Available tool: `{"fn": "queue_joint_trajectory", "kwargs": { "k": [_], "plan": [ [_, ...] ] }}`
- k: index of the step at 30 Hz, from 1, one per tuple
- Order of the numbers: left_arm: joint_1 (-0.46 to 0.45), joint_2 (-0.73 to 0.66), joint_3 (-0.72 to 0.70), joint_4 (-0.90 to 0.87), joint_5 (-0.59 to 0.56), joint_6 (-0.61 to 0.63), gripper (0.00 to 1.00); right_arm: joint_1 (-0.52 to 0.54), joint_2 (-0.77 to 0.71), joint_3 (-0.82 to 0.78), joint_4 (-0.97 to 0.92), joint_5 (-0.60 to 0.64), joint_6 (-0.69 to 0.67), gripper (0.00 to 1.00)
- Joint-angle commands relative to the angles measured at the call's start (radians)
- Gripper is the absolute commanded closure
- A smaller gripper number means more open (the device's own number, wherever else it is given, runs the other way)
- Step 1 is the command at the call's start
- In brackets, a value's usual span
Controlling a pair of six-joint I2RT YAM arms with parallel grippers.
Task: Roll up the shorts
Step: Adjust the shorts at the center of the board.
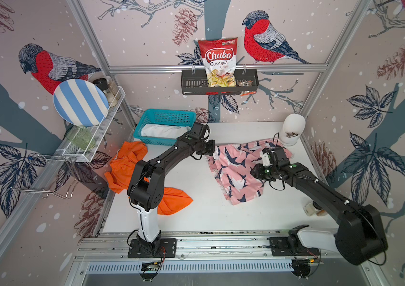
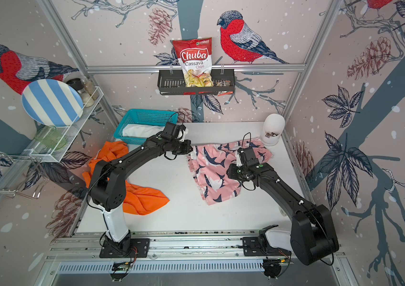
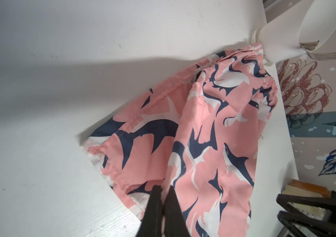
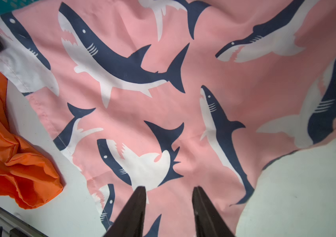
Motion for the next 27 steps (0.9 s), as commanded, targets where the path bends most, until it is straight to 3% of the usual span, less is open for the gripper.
{"fn": "queue_joint_trajectory", "kwargs": {
  "k": [1,4,8,12,15,22,27],
  "plan": [
    [0.011,0.064,0.073,-0.071,-0.053,0.0,1.0,0.004,0.004,0.007,-0.005,0.022,-0.002,0.57],
    [0.011,0.118,0.133,-0.085,-0.067,0.001,1.0,0.066,-0.005,0.005,0.016,-0.001,-0.033,0.56],
    [-0.002,0.093,0.15,-0.067,-0.039,-0.013,1.0,0.266,-0.017,0.004,0.03,0.052,-0.048,0.45],
    [-0.003,0.078,0.171,-0.088,-0.035,-0.013,1.0,0.539,0.027,0.034,-0.021,0.356,-0.009,0.34],
    [-0.004,0.076,0.168,-0.093,-0.037,-0.012,1.0,0.683,0.113,0.07,-0.095,0.569,0.013,0.24],
    [-0.004,0.077,0.167,-0.095,-0.028,-0.017,1.0,0.763,0.357,0.143,-0.117,0.785,0.045,0.08],
    [-0.005,0.064,0.175,-0.114,-0.04,-0.009,1.0,0.773,0.434,0.185,-0.194,0.884,0.086,0.17]
  ]
}}
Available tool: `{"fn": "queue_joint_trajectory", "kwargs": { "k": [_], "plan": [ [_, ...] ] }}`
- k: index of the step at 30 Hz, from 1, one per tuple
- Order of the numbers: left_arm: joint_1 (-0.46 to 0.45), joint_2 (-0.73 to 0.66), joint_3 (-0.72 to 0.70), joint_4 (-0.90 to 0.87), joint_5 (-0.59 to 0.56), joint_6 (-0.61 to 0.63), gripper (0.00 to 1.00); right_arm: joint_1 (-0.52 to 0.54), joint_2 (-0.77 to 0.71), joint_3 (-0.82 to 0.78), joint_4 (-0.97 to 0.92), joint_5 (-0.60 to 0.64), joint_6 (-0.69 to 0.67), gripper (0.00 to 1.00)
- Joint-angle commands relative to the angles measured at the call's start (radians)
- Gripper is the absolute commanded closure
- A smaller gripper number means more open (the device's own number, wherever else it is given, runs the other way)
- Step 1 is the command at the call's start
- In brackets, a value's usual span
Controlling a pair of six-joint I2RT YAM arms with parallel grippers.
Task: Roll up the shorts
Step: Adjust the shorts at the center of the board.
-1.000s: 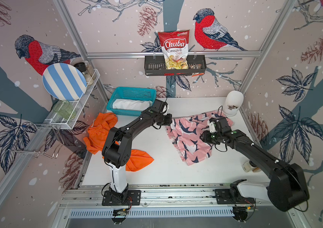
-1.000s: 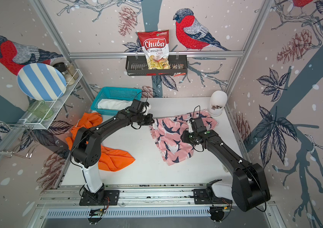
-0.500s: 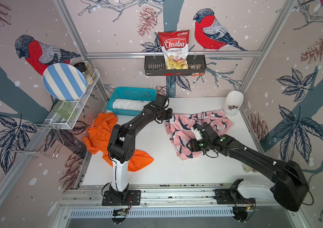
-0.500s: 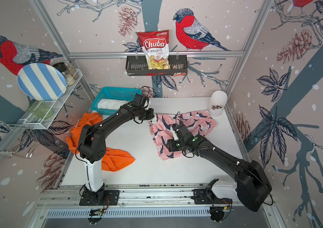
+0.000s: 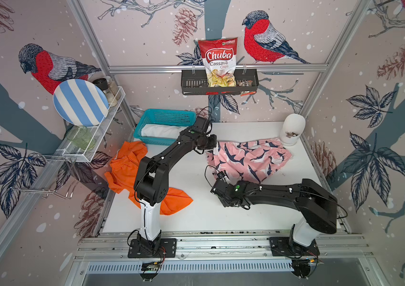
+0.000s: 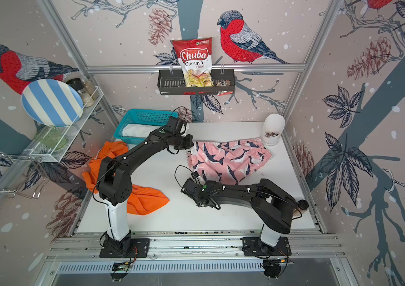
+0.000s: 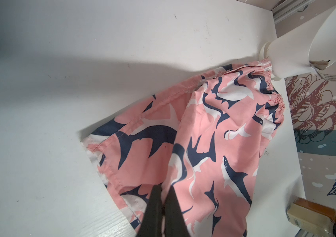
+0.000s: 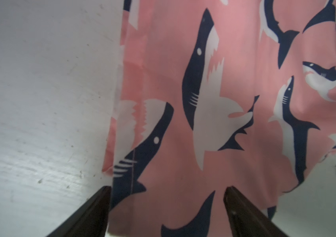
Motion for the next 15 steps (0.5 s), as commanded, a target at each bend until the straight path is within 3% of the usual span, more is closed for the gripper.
{"fn": "queue_joint_trajectory", "kwargs": {
  "k": [1,5,10,13,15],
  "plan": [
    [-0.001,-0.015,0.02,-0.026,-0.003,0.009,1.0,0.004,-0.006,0.018,-0.09,0.12,0.05,0.2],
    [0.001,-0.008,0.065,-0.053,-0.02,0.021,1.0,-0.009,-0.133,-0.03,-0.102,0.051,0.047,0.33],
    [0.011,0.037,0.155,-0.088,-0.018,0.03,1.0,-0.103,-0.234,-0.083,-0.095,-0.011,0.025,0.98],
    [0.018,0.077,0.236,-0.112,-0.025,0.037,1.0,-0.161,-0.286,-0.05,-0.073,-0.062,-0.008,1.0],
    [0.024,0.11,0.297,-0.128,-0.046,0.043,1.0,-0.192,-0.319,-0.017,-0.025,-0.159,-0.034,1.0]
  ]
}}
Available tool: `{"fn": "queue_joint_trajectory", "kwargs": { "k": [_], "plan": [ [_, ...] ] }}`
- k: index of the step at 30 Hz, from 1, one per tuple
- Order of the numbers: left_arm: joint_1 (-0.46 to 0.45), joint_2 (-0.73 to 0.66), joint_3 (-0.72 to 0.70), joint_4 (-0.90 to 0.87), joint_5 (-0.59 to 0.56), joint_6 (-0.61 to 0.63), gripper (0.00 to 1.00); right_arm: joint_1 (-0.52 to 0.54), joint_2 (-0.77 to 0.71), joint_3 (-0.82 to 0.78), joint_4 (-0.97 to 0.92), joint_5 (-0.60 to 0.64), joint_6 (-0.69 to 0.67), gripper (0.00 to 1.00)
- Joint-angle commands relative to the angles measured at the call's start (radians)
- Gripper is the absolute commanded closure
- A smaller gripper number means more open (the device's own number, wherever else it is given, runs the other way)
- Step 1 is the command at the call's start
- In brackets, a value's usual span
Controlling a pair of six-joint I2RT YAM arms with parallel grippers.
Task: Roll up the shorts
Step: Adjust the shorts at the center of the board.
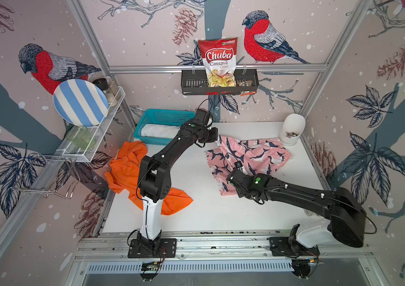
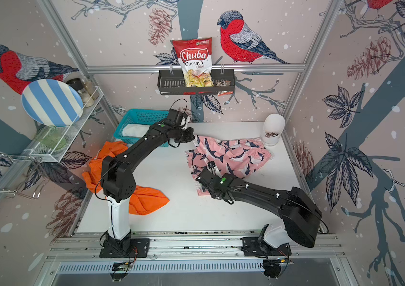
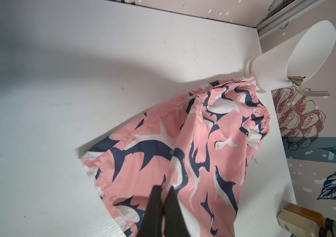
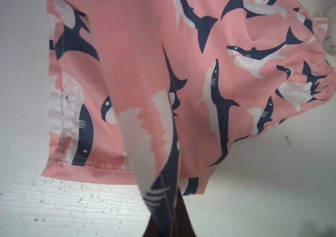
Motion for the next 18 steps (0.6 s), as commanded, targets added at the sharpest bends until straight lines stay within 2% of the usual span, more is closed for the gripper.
{"fn": "queue_joint_trajectory", "kwargs": {
  "k": [1,3,6,14,18],
  "plan": [
    [0.016,0.046,0.089,-0.043,-0.054,0.026,1.0,-0.036,-0.042,0.037,0.079,-0.173,-0.056,1.0],
    [0.035,0.095,0.138,-0.075,-0.058,0.028,1.0,-0.048,-0.046,0.03,0.156,-0.301,-0.073,1.0],
    [0.054,0.144,0.134,-0.082,-0.074,0.031,1.0,-0.053,-0.011,-0.004,0.264,-0.47,-0.08,1.0],
    [0.078,0.24,0.106,-0.024,-0.14,0.043,1.0,-0.094,0.119,-0.071,0.519,-0.583,0.004,1.0],
    [0.083,0.277,0.137,-0.021,-0.182,0.043,1.0,-0.11,0.176,-0.09,0.625,-0.64,0.037,1.0]
  ]
}}
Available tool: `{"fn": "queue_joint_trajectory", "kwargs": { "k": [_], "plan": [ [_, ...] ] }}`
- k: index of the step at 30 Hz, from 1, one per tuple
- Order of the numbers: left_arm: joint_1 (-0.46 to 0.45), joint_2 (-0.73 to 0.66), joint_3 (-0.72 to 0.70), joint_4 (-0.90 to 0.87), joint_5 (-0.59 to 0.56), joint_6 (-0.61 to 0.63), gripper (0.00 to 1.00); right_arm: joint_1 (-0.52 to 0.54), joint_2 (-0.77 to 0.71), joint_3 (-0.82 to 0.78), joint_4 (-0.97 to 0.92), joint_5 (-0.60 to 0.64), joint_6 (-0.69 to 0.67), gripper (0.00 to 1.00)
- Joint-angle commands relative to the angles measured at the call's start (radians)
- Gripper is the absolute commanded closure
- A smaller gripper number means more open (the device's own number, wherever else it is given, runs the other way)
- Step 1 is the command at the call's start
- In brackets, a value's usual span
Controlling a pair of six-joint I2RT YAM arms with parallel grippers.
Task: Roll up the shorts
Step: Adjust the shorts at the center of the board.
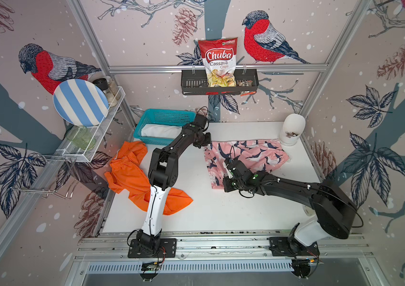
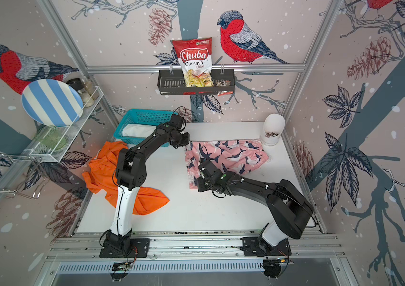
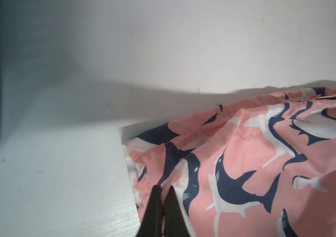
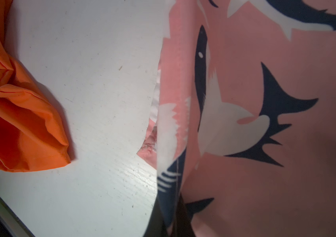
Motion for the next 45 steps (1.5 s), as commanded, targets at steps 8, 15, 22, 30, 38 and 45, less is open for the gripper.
{"fn": "queue_joint_trajectory", "kwargs": {
  "k": [8,15,22,30,38,45],
  "plan": [
    [0.007,0.055,0.116,-0.006,-0.182,0.02,1.0,-0.006,0.05,-0.034,0.154,-0.146,0.071,1.0],
    [-0.013,-0.104,-0.008,0.123,-0.292,0.001,1.0,-0.015,-0.08,-0.054,0.195,-0.084,0.132,1.0],
    [-0.004,-0.007,0.041,0.182,-0.365,0.032,1.0,-0.002,0.193,-0.176,0.86,-0.132,0.246,0.97],
    [0.002,0.068,0.049,0.197,-0.447,0.057,1.0,-0.005,0.225,-0.21,1.072,-0.392,0.27,0.35],
    [0.003,-0.006,0.08,0.139,-0.474,0.053,0.51,-0.088,-0.105,-0.205,0.658,-0.346,0.115,0.25],
    [-0.085,-0.225,-0.072,0.104,-0.405,0.03,0.45,-0.353,-0.081,-0.03,0.197,-0.177,-0.041,0.26]
  ]
}}
